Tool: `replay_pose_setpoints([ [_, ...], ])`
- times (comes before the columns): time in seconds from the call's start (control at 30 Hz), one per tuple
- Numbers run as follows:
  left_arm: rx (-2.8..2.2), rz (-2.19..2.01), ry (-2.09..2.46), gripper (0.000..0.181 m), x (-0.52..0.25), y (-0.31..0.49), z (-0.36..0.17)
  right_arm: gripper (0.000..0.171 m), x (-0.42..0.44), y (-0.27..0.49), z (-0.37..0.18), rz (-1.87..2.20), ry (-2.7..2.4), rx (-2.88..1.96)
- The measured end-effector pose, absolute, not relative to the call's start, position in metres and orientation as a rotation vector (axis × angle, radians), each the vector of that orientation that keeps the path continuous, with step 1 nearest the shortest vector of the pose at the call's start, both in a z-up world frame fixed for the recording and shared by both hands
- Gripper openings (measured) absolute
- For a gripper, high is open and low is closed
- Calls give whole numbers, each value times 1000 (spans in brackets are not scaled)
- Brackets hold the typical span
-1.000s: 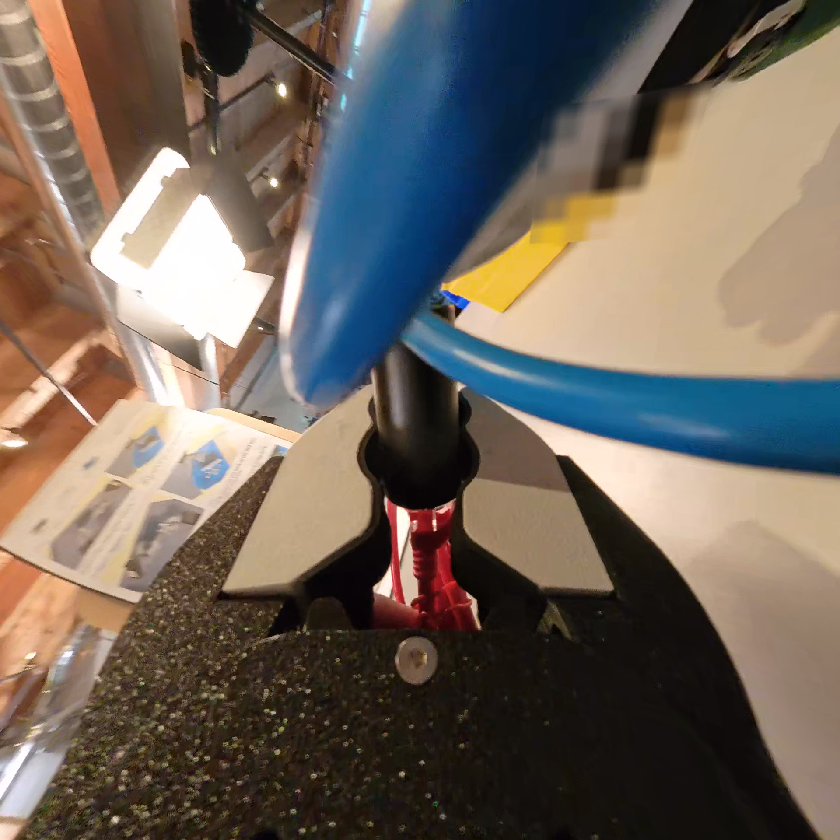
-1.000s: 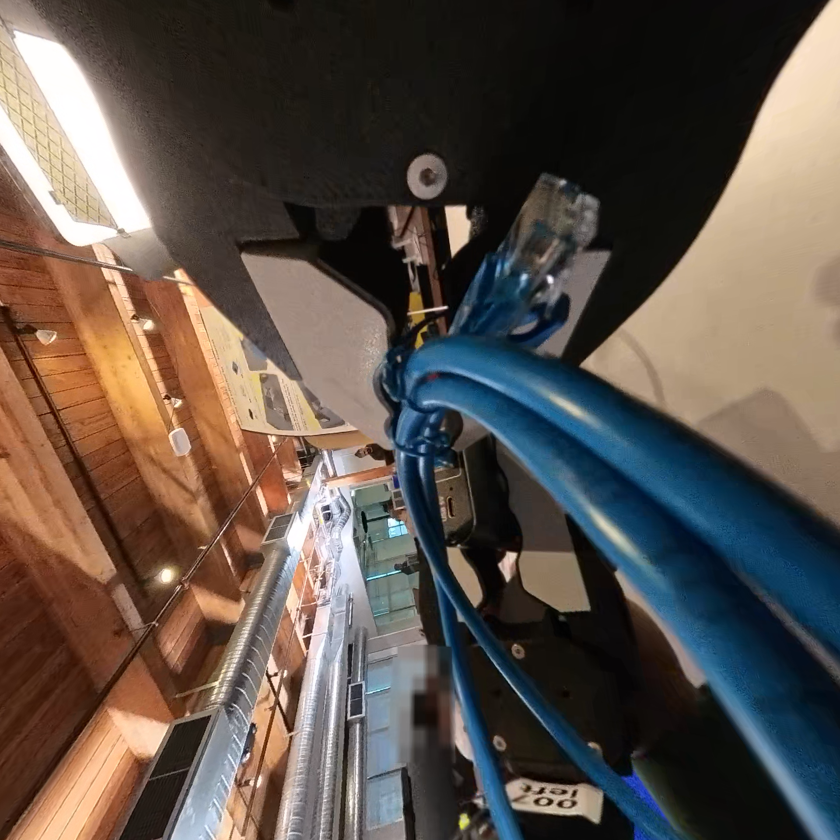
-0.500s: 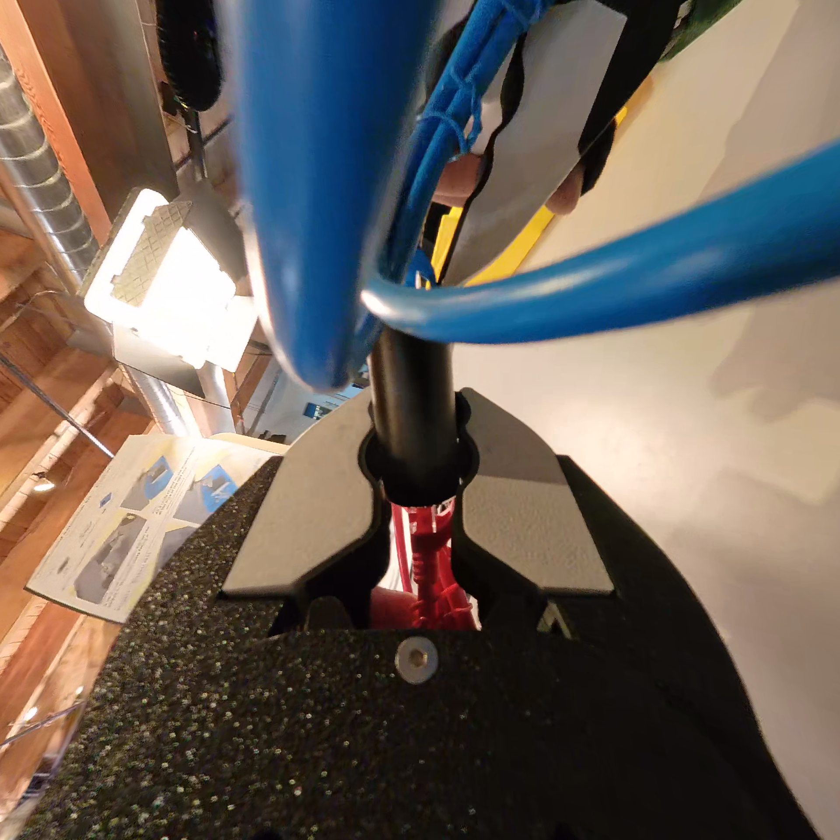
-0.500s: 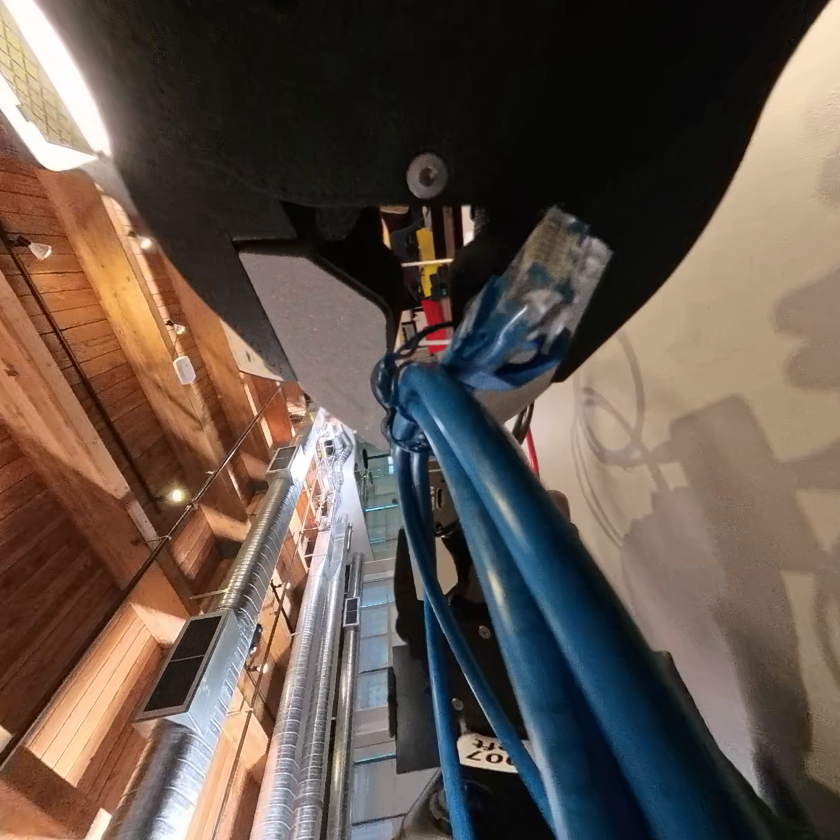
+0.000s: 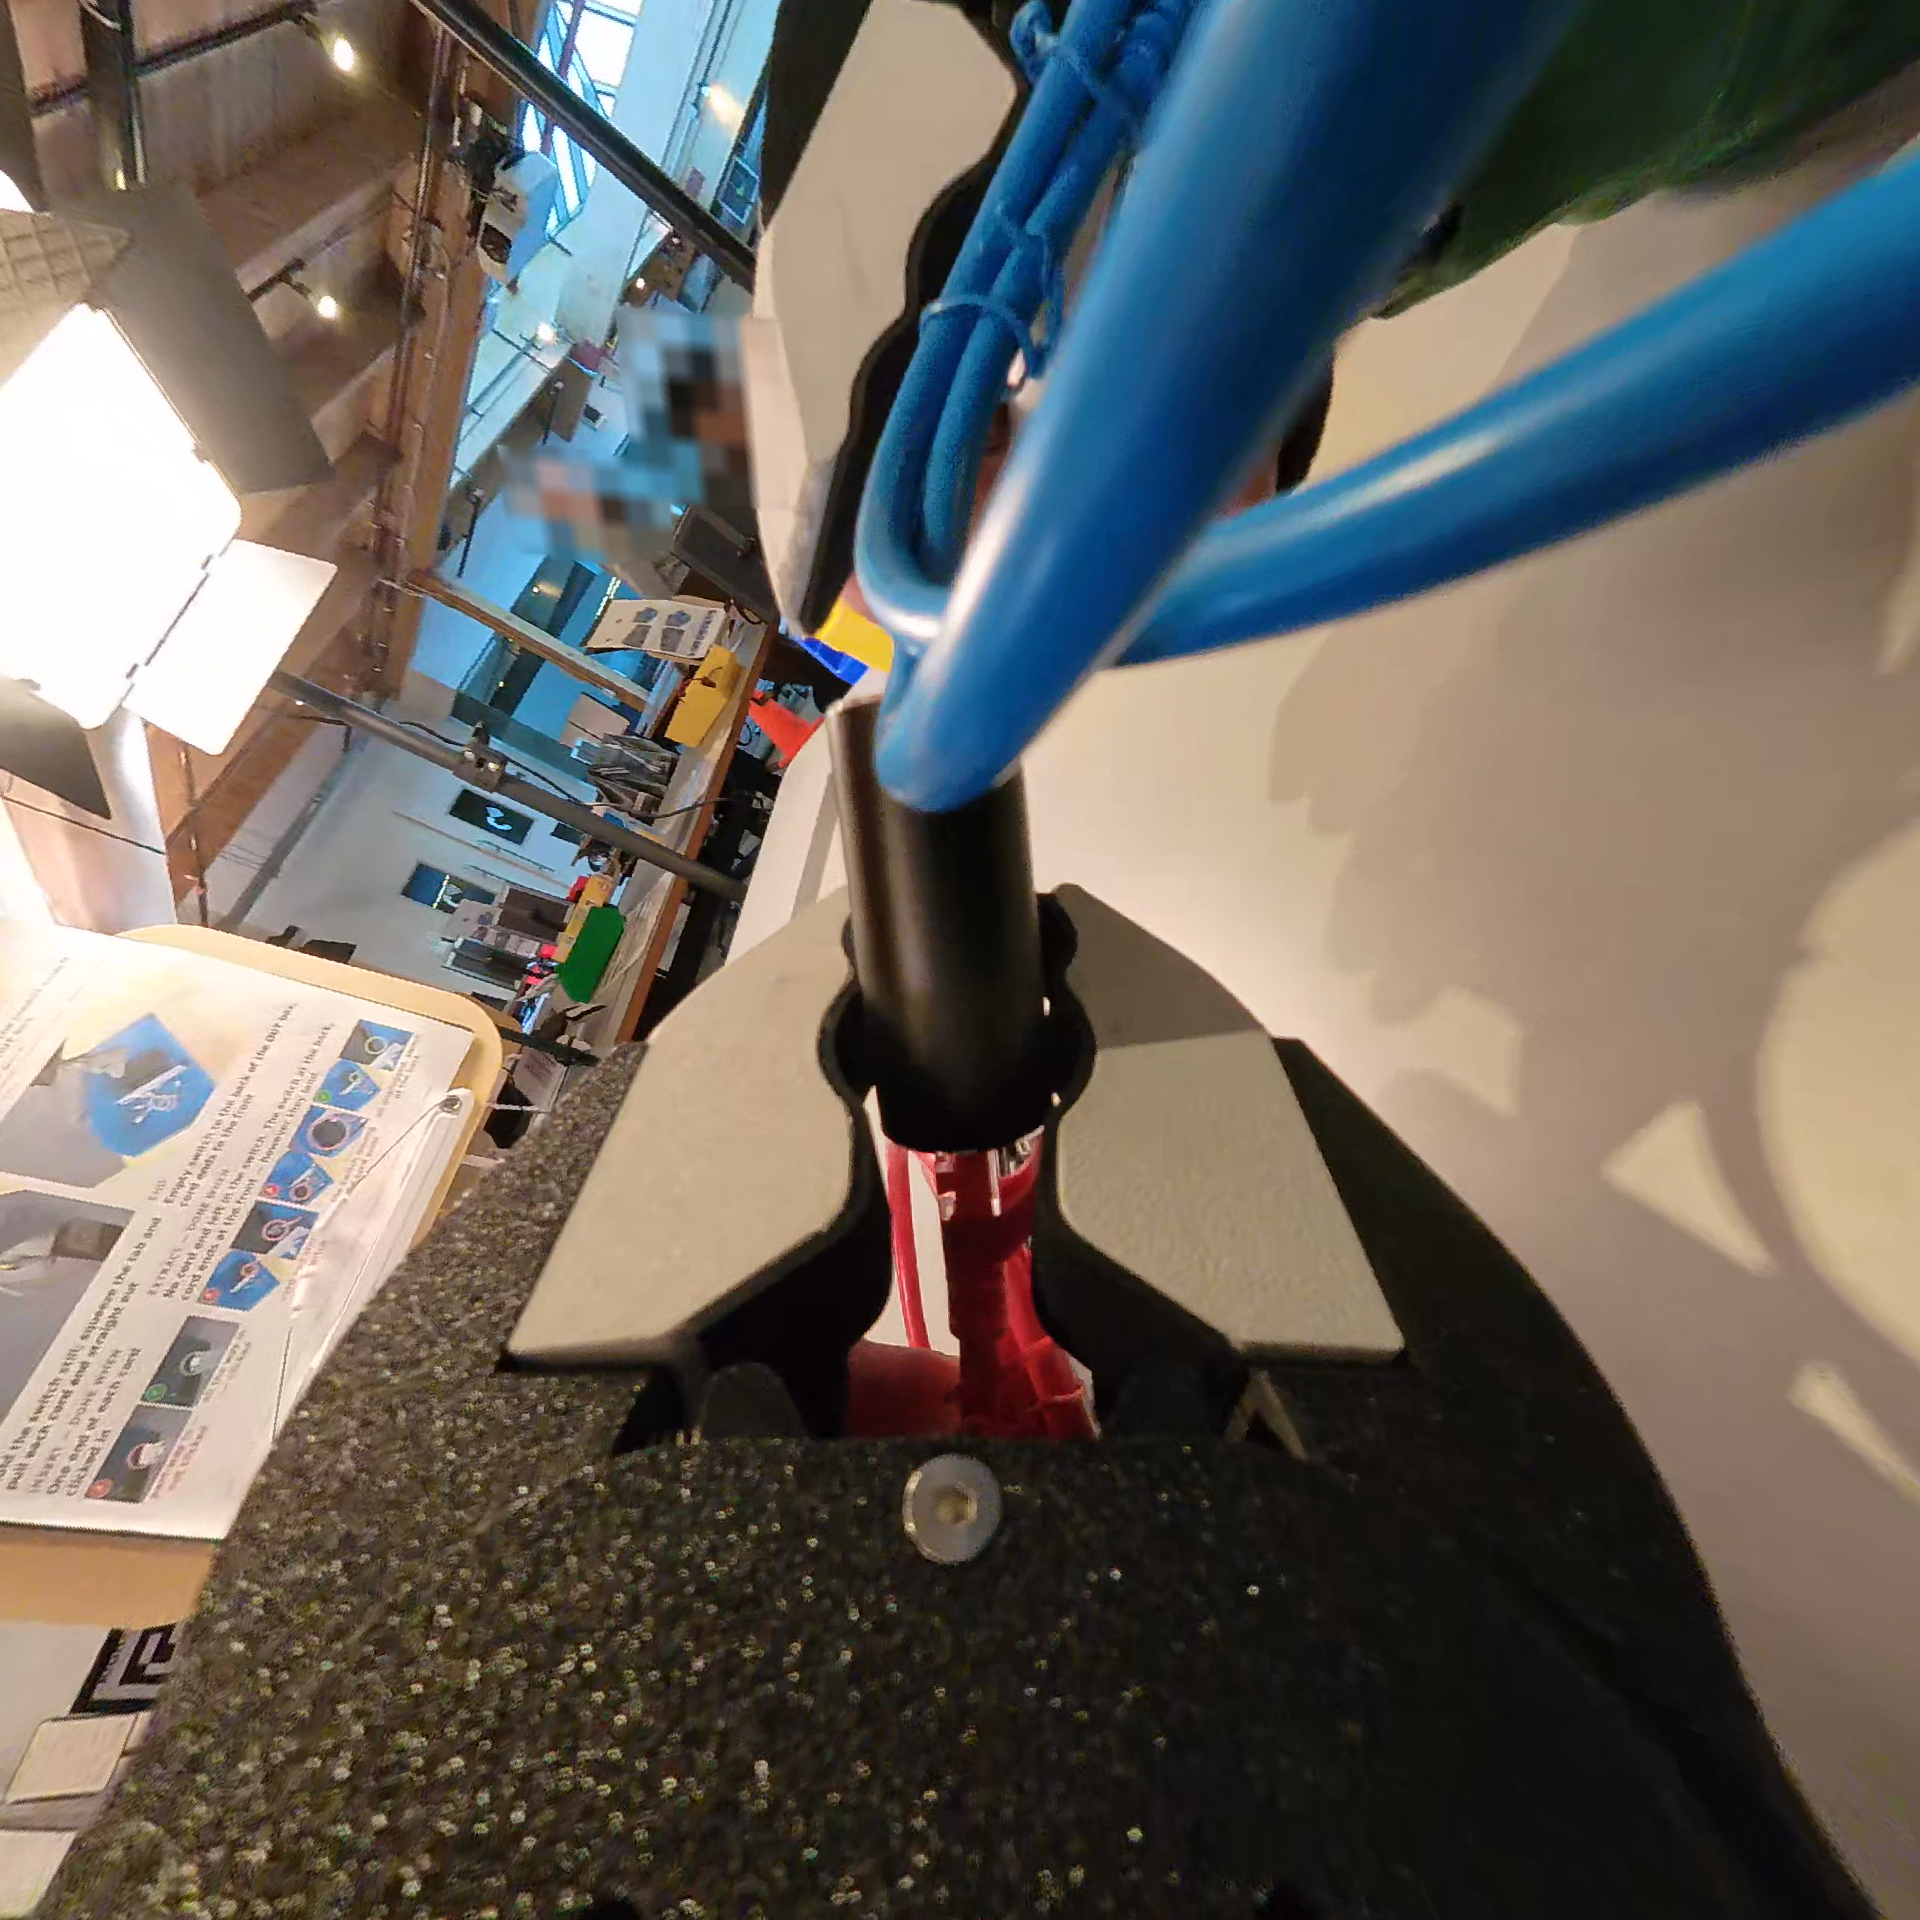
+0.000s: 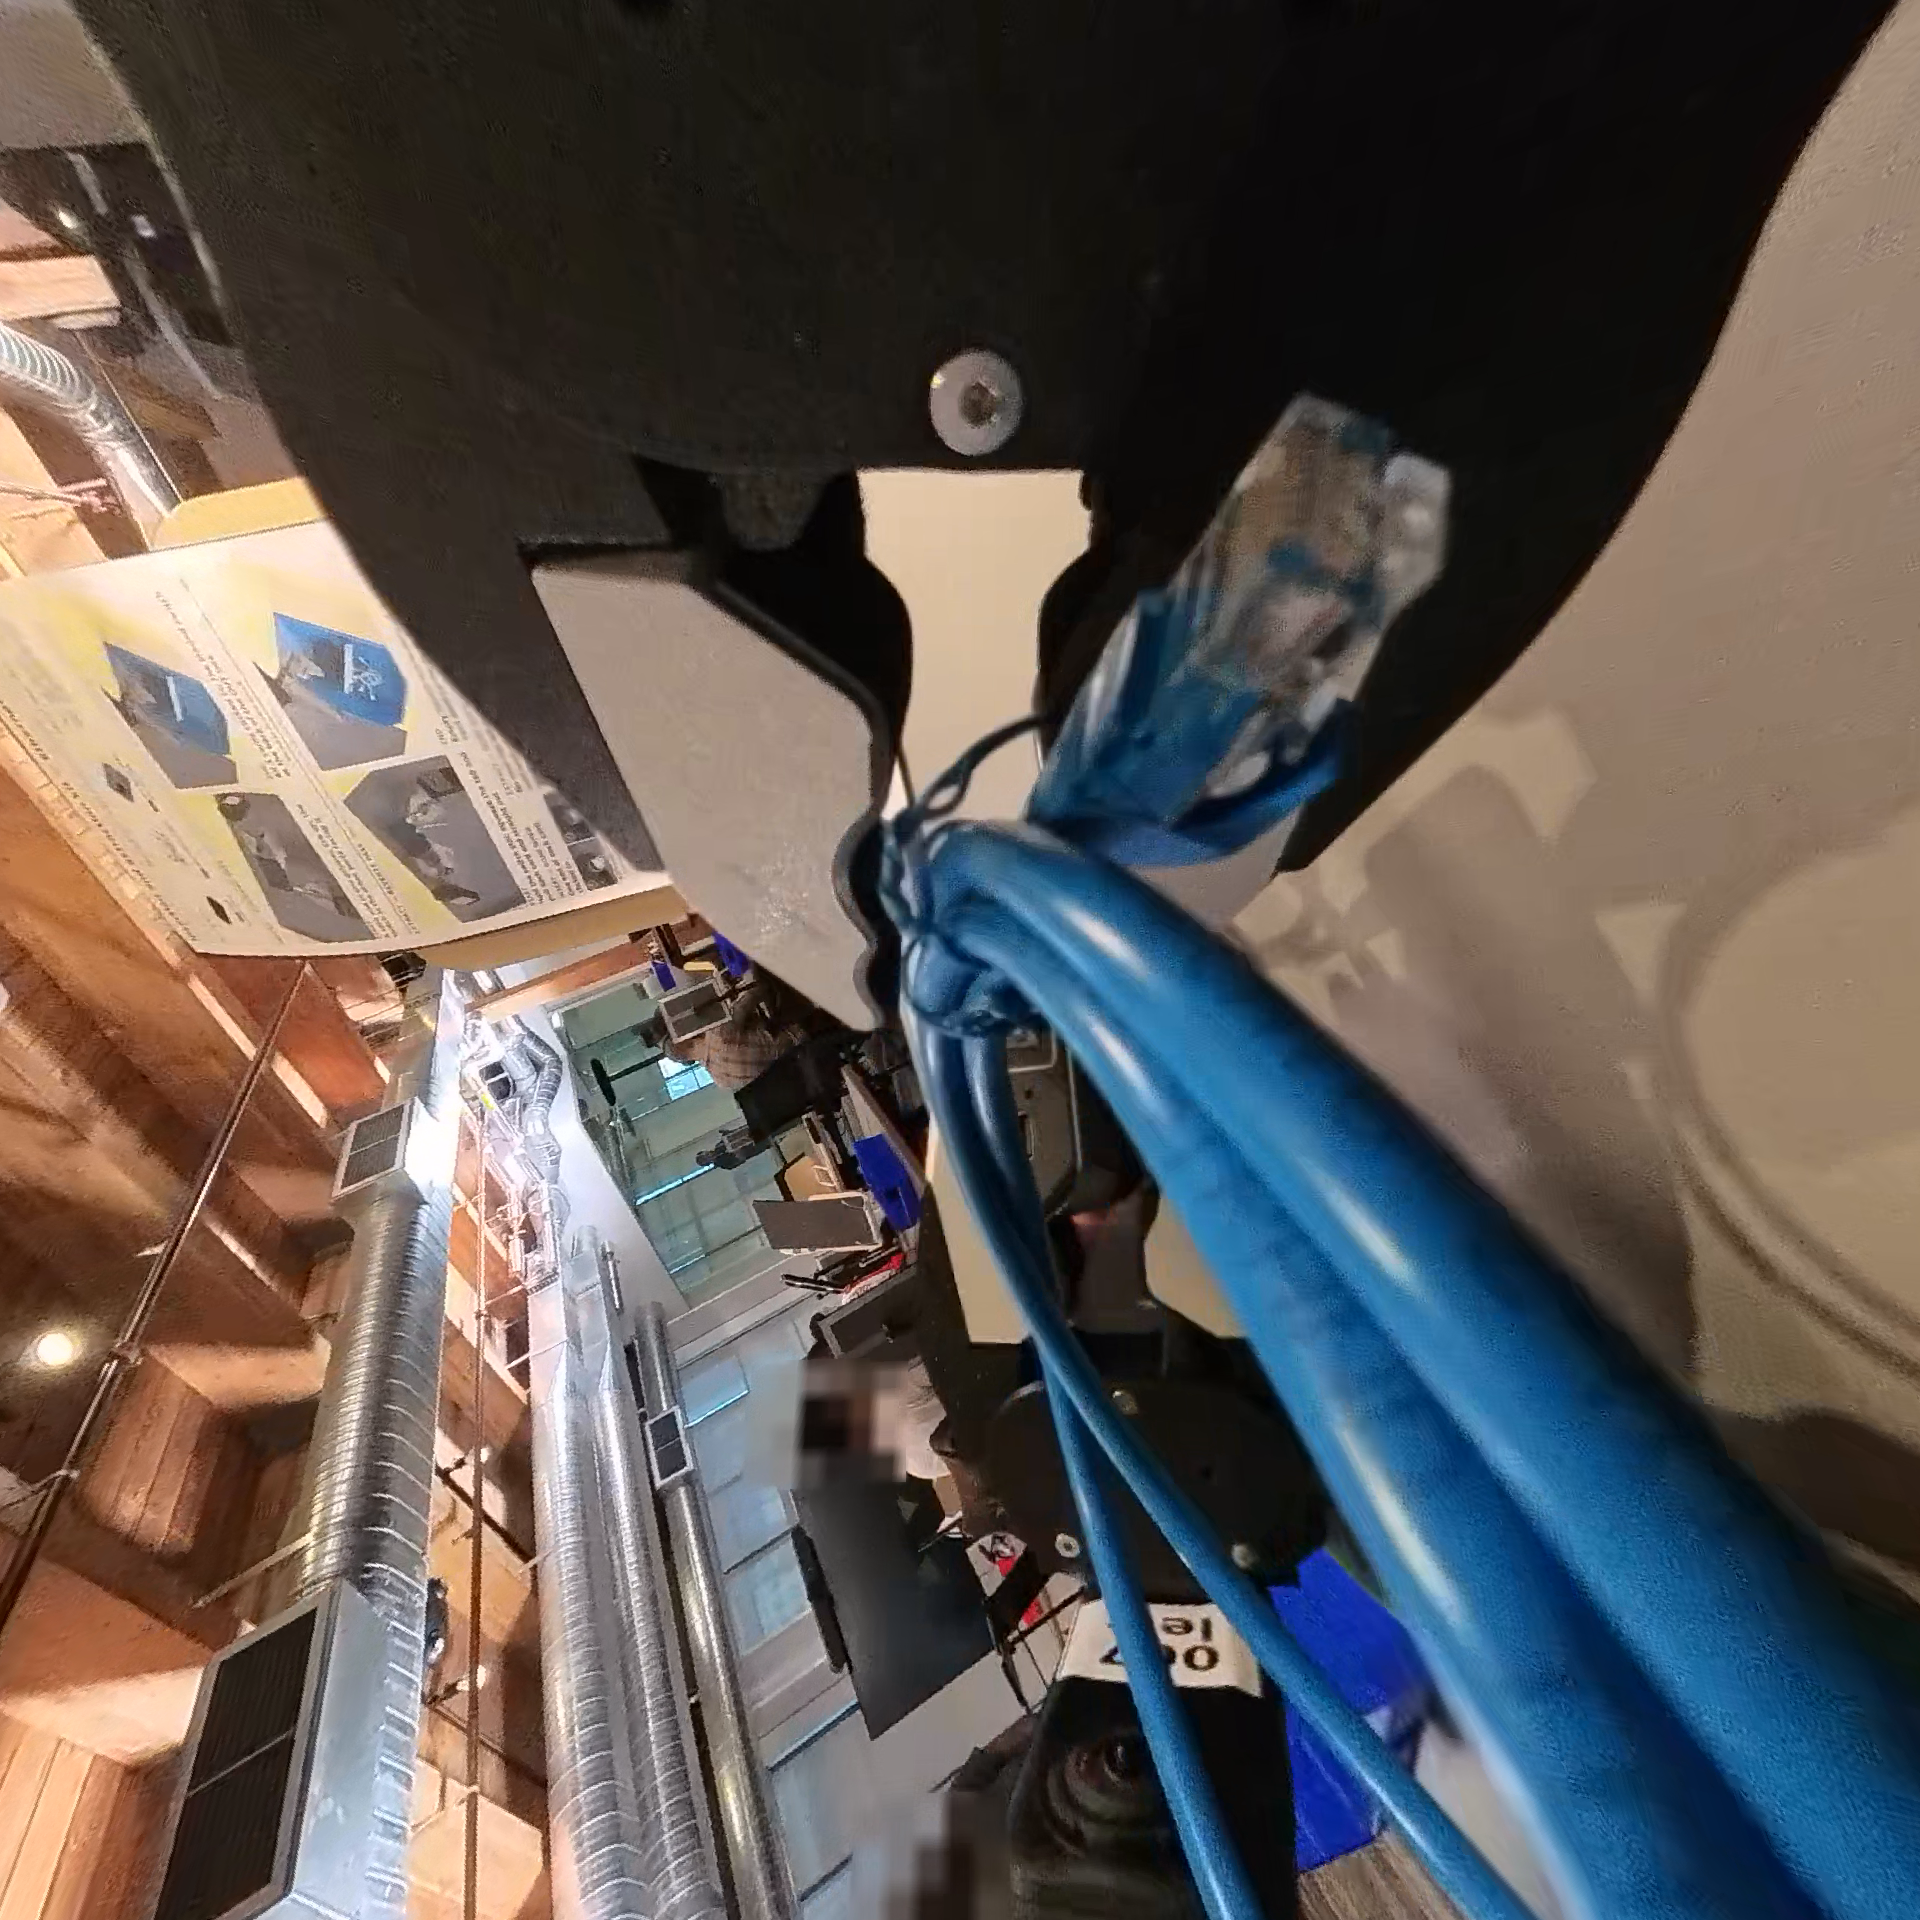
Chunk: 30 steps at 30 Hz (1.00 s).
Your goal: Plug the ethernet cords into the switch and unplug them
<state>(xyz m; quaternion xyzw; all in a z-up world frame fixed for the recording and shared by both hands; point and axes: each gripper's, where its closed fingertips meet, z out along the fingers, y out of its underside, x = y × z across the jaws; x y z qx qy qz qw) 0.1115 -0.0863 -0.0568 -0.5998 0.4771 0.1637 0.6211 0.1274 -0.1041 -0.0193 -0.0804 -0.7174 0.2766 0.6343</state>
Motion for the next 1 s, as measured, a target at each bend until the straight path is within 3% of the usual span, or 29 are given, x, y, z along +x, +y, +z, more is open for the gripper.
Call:
replay_pose_setpoints([
  [0.03, -1381, 382, 1106, 28, 112, -86, -58, 26, 127, -104, -21, 627, -1651, -185],
  [0.33, -1341, 449, 1149, 28, 110, -85, -62, 19, 125, -106, -29, 571, -1680, -147],
  [0.5, -1162, 660, 1182, 42, 119, -84, -50, 18, 127, -111, -28, 439, -1622, -37],
  [0.6, -1129, 711, 1167, 30, 121, -83, -47, 19, 127, -116, -30, 401, -1615, 1],
  [1.0, -1286, 679, 1160, 25, 114, -79, -56, 21, 124, -107, -36, 271, -1619, 37],
])
